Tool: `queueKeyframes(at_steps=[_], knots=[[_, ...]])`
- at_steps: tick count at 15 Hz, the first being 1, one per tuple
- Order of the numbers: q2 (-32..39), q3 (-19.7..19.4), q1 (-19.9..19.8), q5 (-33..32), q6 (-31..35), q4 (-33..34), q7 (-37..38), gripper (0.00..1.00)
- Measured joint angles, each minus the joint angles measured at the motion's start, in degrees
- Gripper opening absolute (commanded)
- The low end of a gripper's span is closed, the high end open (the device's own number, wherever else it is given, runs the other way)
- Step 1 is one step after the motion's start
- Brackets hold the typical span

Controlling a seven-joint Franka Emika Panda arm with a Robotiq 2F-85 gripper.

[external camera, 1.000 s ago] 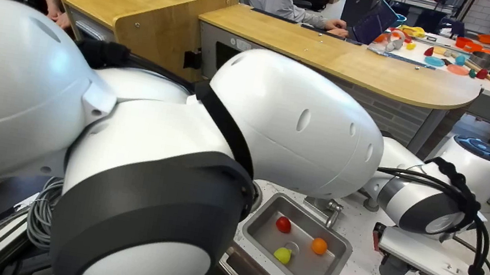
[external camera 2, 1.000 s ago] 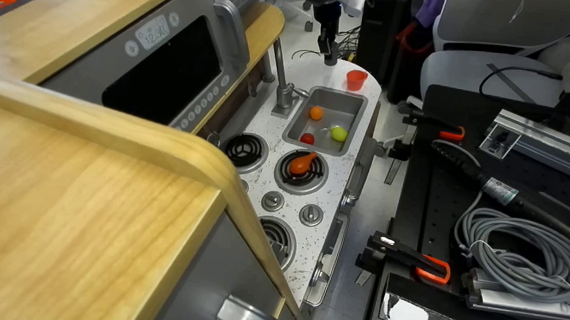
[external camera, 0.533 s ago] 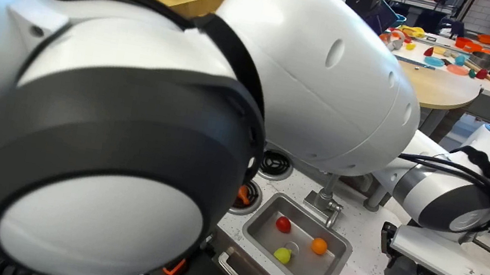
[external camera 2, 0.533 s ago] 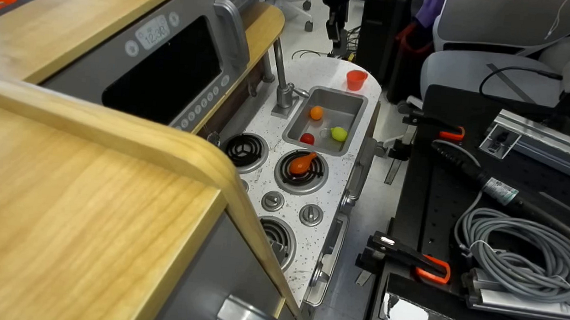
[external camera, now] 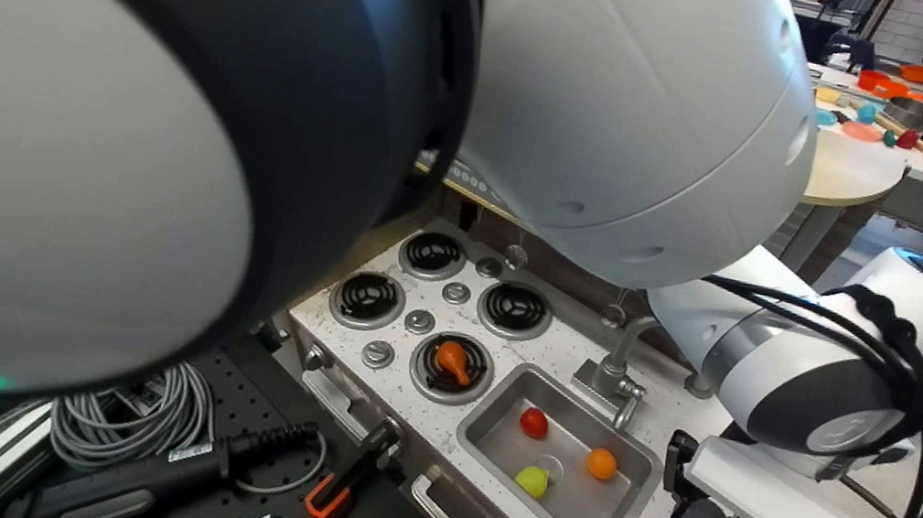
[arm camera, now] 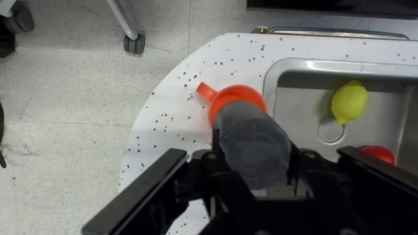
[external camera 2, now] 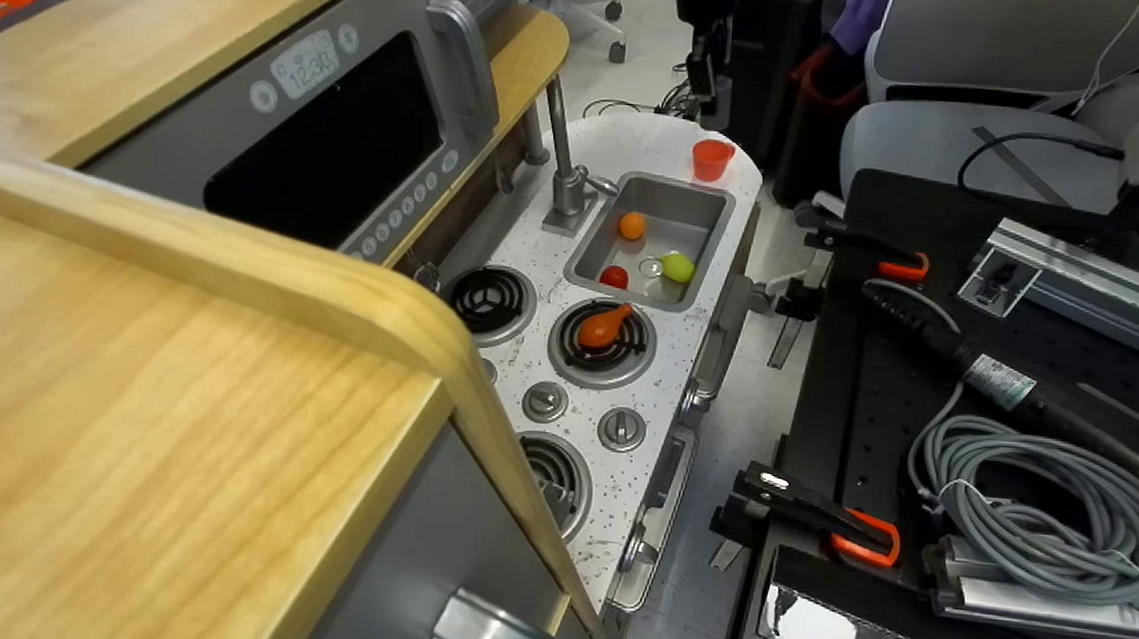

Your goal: Pick the grey bottle and put it in the orange cup

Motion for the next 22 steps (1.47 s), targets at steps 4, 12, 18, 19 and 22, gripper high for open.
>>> queueKeyframes(at_steps=[4, 12, 18, 19, 22], knots=[[-3.33, 0.38, 0.31, -0.07, 5.59, -9.62, 0.01, 0.14], [-4.21, 1.42, 0.76, -0.37, 15.76, -16.55, 0.01, 0.14], [-8.36, 2.40, 0.60, -0.25, 13.78, -18.42, 0.17, 0.14], [-8.89, 2.26, 0.53, -0.25, 13.60, -18.48, 0.43, 0.14], [-9.65, 1.22, 0.41, -0.26, 13.58, -18.48, 1.33, 0.14]])
